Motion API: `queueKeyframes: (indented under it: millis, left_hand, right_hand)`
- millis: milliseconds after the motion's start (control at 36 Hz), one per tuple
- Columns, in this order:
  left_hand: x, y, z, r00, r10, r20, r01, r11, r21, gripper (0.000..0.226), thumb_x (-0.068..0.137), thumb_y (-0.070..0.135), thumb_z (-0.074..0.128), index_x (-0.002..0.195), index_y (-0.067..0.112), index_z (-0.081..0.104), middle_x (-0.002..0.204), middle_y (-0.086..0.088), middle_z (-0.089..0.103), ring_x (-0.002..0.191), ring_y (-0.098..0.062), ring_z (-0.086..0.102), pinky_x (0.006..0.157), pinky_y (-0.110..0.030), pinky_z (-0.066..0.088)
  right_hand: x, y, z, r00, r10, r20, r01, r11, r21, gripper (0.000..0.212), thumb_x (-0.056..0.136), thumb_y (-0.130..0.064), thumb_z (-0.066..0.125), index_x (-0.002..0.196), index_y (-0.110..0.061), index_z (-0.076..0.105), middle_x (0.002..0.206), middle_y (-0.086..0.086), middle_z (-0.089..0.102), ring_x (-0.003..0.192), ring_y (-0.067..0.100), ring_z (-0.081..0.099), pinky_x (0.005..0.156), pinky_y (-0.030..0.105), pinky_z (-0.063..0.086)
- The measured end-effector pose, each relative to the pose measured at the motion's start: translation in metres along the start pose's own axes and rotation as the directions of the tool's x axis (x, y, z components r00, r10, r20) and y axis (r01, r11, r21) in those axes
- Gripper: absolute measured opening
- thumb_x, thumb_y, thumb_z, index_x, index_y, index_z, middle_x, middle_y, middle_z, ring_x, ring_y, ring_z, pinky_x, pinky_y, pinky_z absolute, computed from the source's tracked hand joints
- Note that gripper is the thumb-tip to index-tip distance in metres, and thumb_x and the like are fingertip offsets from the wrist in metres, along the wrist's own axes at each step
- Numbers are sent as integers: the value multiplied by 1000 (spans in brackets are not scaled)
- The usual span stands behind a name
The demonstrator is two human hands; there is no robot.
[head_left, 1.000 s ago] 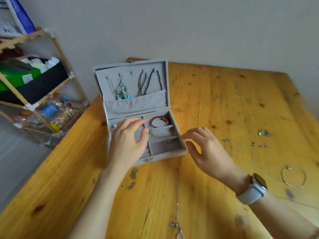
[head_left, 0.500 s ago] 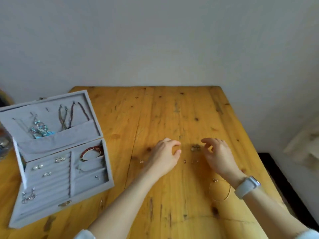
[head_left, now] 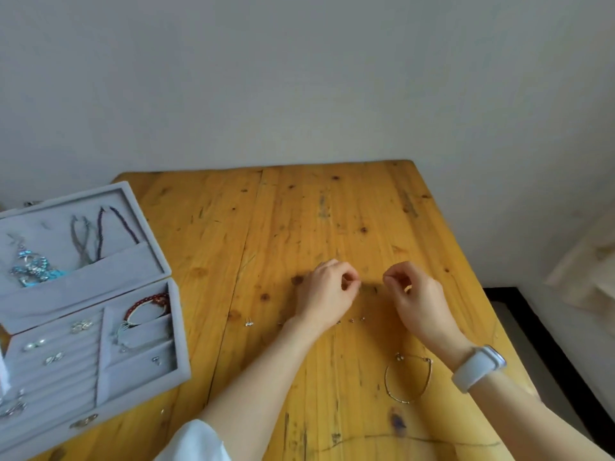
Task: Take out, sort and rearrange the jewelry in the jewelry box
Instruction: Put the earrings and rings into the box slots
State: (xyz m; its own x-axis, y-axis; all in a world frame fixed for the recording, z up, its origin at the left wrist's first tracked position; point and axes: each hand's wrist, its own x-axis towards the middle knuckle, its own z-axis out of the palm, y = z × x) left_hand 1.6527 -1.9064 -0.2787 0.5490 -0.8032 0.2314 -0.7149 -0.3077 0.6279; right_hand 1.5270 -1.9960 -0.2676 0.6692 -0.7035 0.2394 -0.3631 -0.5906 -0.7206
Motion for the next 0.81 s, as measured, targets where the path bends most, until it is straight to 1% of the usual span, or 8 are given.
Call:
queueKeyframes:
  millis: [111, 250, 361, 556, 611, 667, 750, 806]
  left_hand:
    - [-18, 4, -25, 973, -193, -125, 133, 916, -378, 2, 85, 15, 62, 83, 16, 62, 82, 4, 66, 79, -10, 61, 73, -22, 49]
    - [-64, -10, -78, 928, -305, -213, 122, 790, -600, 13, 86, 5, 59, 82, 17, 56, 80, 1, 69, 77, -8, 64, 72, -20, 48]
    - [-112, -34, -124, 924, -325, -202, 164, 813, -558, 20, 90, 7, 55, 101, 24, 58, 79, 4, 70, 69, 3, 57, 66, -10, 42]
    - [-200, -82, -192, 875, -422, -236, 236, 798, -554, 22, 89, -2, 54, 84, 17, 64, 78, 8, 72, 80, 0, 67, 71, -9, 46]
    - [-221, -96, -205, 852, -455, -257, 260, 796, -547, 19, 89, -2, 53, 85, 14, 62, 78, 8, 72, 81, -1, 67, 71, -9, 47]
    - [-239, -109, -215, 836, -479, -269, 287, 799, -529, 17, 89, -2, 53, 84, 12, 61, 78, 8, 73, 81, -2, 67, 72, -9, 47]
    - [-258, -122, -228, 849, -483, -214, 335, 806, -488, 19, 85, -2, 58, 79, 15, 64, 77, 12, 73, 79, 1, 66, 73, -9, 46]
    - [-264, -129, -237, 883, -450, -130, 369, 840, -398, 26, 81, -2, 64, 73, 23, 67, 78, 12, 72, 78, 1, 64, 75, -12, 46]
  right_hand:
    - [-9, -20, -2, 997, -18, -68, 22, 999, 49, 7, 88, -7, 57, 86, -14, 57, 82, -2, 59, 79, 15, 55, 71, 24, 40]
    - [-26, -61, 16, 993, -119, -11, 119, 991, 64, 6, 87, -7, 58, 90, -12, 60, 81, -4, 59, 74, 9, 53, 64, 13, 36]
    - [-49, -103, 40, 966, -215, 142, 201, 974, 107, 10, 86, -10, 61, 92, -15, 68, 78, -11, 61, 70, -1, 55, 64, 11, 38]
    - [-86, -170, 93, 882, -354, 312, 296, 930, 220, 9, 86, -10, 61, 87, -17, 66, 70, -11, 64, 76, -2, 58, 65, 6, 39]
    - [-92, -185, 108, 861, -372, 346, 309, 924, 224, 9, 86, -9, 60, 86, -17, 64, 71, -10, 65, 73, -1, 59, 64, 9, 39]
    - [-99, -196, 123, 833, -388, 395, 330, 921, 209, 11, 86, -10, 59, 84, -20, 62, 76, -5, 68, 73, 6, 62, 69, 22, 45]
    - [-109, -211, 142, 736, -429, 523, 405, 899, 168, 13, 87, -16, 56, 84, -27, 60, 84, -5, 69, 85, 16, 63, 78, 37, 48]
    - [-112, -221, 149, 603, -460, 651, 493, 857, 149, 11, 87, -18, 58, 88, -25, 65, 89, -7, 66, 86, 8, 57, 81, 27, 45]
